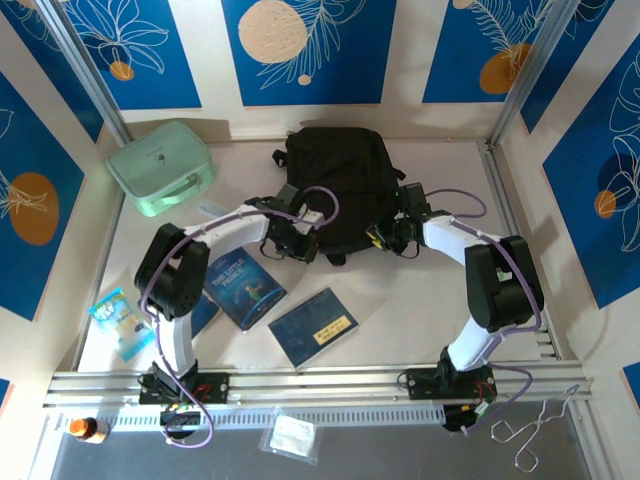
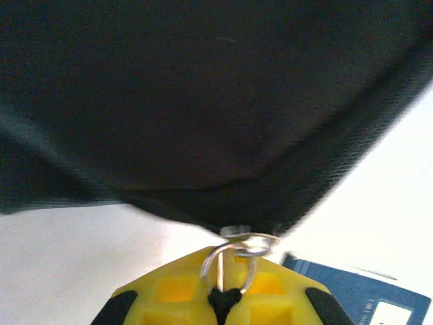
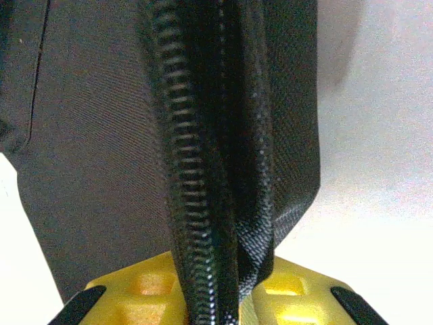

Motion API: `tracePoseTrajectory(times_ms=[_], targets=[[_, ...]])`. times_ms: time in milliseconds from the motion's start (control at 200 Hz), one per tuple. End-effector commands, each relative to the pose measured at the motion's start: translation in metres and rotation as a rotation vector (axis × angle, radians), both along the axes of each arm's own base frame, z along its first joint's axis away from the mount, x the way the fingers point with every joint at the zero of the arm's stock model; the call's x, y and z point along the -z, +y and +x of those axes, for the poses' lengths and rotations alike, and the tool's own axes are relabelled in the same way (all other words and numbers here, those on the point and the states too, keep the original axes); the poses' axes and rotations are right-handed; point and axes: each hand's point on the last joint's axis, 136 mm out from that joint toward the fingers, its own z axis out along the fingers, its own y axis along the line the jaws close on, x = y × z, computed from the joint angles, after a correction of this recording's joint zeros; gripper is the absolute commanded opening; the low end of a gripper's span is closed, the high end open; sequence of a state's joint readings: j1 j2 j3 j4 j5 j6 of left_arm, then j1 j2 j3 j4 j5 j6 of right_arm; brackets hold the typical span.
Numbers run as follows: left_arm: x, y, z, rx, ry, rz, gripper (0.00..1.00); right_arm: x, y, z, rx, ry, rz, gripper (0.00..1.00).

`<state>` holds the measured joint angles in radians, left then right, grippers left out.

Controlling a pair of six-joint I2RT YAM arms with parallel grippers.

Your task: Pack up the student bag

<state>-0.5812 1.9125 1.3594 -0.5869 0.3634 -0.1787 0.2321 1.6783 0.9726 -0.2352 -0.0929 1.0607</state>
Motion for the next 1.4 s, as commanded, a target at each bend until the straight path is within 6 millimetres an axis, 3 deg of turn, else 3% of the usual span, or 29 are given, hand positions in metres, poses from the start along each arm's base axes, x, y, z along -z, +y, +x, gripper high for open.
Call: tracePoseTrajectory(times_ms=[0, 105, 205, 350, 560, 675, 775, 900, 1030, 1220, 1395], targets=[[0.002, 0.041, -0.007, -0.03, 0.056, 0.099, 0.0, 0.007, -0.032, 0.014, 0.052, -0.015, -0.13, 0.19], [0.006, 0.049, 0.002, -0.052, 0.051, 0.098, 0.0, 0.006, -0.034, 0.02, 0.042, -0.033, -0.137, 0.19], [0.006, 0.044, 0.007, -0.038, 0.047, 0.08, 0.0, 0.002, -0.033, 0.025, 0.015, -0.044, -0.131, 0.19], [-0.01, 0.015, 0.003, 0.014, 0.012, 0.017, 0.0, -0.009, -0.026, 0.02, -0.002, -0.063, -0.083, 0.27], [-0.032, -0.045, -0.016, 0.076, -0.019, -0.109, 0.0, -0.024, -0.025, -0.022, 0.082, 0.023, 0.001, 0.54], [-0.035, -0.074, -0.024, 0.112, -0.033, -0.152, 0.0, -0.031, -0.018, -0.044, 0.123, 0.053, 0.055, 0.61], [-0.032, -0.088, -0.026, 0.126, -0.033, -0.174, 0.0, -0.032, -0.011, -0.054, 0.153, 0.071, 0.092, 0.65], [-0.03, -0.092, -0.026, 0.132, -0.035, -0.191, 0.0, -0.027, -0.005, -0.052, 0.175, 0.084, 0.109, 0.66], [-0.028, -0.088, -0.03, 0.155, -0.056, -0.195, 0.0, -0.021, 0.003, -0.039, 0.152, 0.083, 0.114, 0.65], [-0.019, -0.078, -0.035, 0.209, -0.102, -0.223, 0.13, -0.012, 0.004, -0.029, 0.14, 0.076, 0.081, 0.43], [-0.016, -0.07, -0.029, 0.217, -0.16, -0.251, 0.13, -0.012, 0.004, -0.029, 0.126, 0.064, 0.07, 0.3]])
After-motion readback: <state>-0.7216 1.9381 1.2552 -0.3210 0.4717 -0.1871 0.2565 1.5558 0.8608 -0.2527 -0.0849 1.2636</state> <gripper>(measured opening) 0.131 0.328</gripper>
